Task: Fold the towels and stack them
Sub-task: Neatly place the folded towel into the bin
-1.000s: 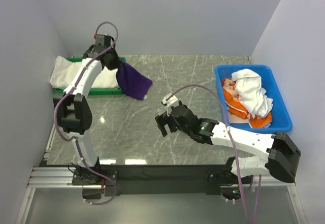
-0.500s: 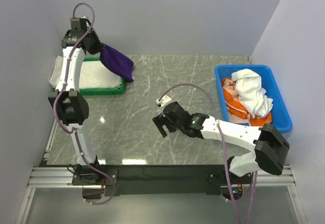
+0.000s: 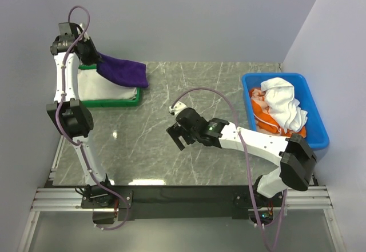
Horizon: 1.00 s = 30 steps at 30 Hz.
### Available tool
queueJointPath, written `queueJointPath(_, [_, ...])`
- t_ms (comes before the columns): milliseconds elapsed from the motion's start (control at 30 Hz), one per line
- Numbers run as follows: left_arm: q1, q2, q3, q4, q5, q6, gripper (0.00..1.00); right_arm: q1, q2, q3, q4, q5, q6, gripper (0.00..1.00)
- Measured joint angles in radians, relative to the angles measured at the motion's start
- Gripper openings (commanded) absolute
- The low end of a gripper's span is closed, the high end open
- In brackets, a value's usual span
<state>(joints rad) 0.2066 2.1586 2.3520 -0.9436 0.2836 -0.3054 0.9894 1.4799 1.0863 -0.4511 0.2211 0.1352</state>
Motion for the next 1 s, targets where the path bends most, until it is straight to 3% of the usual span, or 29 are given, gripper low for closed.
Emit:
queueJointPath(300, [0.043,0.039,-0.001,-0.076,0.006,0.106,0.00,0.000,0.041,0.059,-0.075,0.000,-0.018,0.97])
queueJointPath(1000, [0.098,0.142,0.003,-0.038,-0.134,0.225,0.00,0.008,0.122,0.133,-0.137,-0.001,-0.037,0.97])
